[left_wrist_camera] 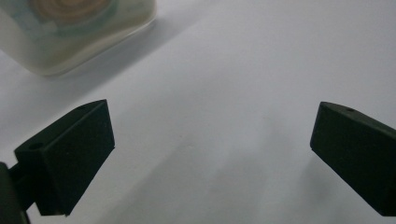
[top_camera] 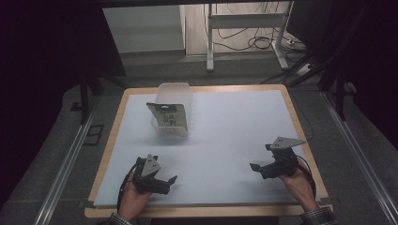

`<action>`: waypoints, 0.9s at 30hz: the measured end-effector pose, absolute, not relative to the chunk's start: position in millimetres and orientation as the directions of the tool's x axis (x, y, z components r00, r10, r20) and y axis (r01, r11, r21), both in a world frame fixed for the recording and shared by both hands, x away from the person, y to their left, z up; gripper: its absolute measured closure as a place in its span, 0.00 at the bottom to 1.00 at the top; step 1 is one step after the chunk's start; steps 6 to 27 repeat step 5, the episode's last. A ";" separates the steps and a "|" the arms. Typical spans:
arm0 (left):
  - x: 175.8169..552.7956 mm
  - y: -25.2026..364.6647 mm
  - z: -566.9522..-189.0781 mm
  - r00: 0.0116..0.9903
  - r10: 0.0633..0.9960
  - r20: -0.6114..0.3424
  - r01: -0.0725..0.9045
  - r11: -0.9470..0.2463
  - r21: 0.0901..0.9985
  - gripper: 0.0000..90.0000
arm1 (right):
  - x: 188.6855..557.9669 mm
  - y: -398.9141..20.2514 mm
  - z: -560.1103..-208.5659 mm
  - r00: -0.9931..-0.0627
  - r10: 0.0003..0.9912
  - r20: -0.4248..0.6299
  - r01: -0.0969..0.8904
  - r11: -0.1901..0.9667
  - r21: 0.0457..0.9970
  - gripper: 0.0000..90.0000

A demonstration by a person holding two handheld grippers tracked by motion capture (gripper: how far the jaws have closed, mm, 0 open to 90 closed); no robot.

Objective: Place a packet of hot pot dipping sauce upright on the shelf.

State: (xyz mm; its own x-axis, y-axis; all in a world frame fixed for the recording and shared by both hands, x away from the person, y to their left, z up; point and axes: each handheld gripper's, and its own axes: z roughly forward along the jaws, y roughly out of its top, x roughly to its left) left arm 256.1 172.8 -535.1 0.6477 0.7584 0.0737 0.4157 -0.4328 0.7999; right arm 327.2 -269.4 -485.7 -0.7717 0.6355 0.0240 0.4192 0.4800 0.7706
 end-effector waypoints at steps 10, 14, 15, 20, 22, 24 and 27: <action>256.6 172.4 -535.2 0.649 0.757 0.079 0.414 -0.439 0.798 0.00 | 327.5 -271.3 -492.5 -0.777 0.629 0.028 0.430 0.498 0.753 0.00; 256.6 172.4 -535.2 0.649 0.757 0.079 0.414 -0.439 0.798 0.00 | 327.5 -271.3 -492.5 -0.777 0.629 0.028 0.430 0.498 0.753 0.00; 256.6 172.4 -535.2 0.649 0.757 0.079 0.414 -0.439 0.798 0.00 | 327.5 -271.3 -492.5 -0.777 0.629 0.028 0.430 0.498 0.753 0.00; 256.6 172.4 -535.2 0.649 0.757 0.079 0.414 -0.439 0.798 0.00 | 327.5 -271.3 -492.5 -0.777 0.629 0.028 0.430 0.498 0.753 0.00; 256.6 172.4 -535.2 0.649 0.757 0.079 0.414 -0.439 0.798 0.00 | 327.5 -271.3 -492.5 -0.777 0.629 0.028 0.430 0.498 0.753 0.00; 256.6 172.4 -535.2 0.649 0.757 0.079 0.414 -0.439 0.798 0.00 | 327.5 -271.3 -492.5 -0.777 0.629 0.028 0.430 0.498 0.753 0.00; 256.6 172.4 -535.2 0.649 0.757 0.079 0.414 -0.439 0.798 0.00 | 327.5 -271.3 -492.5 -0.777 0.629 0.028 0.430 0.498 0.753 0.00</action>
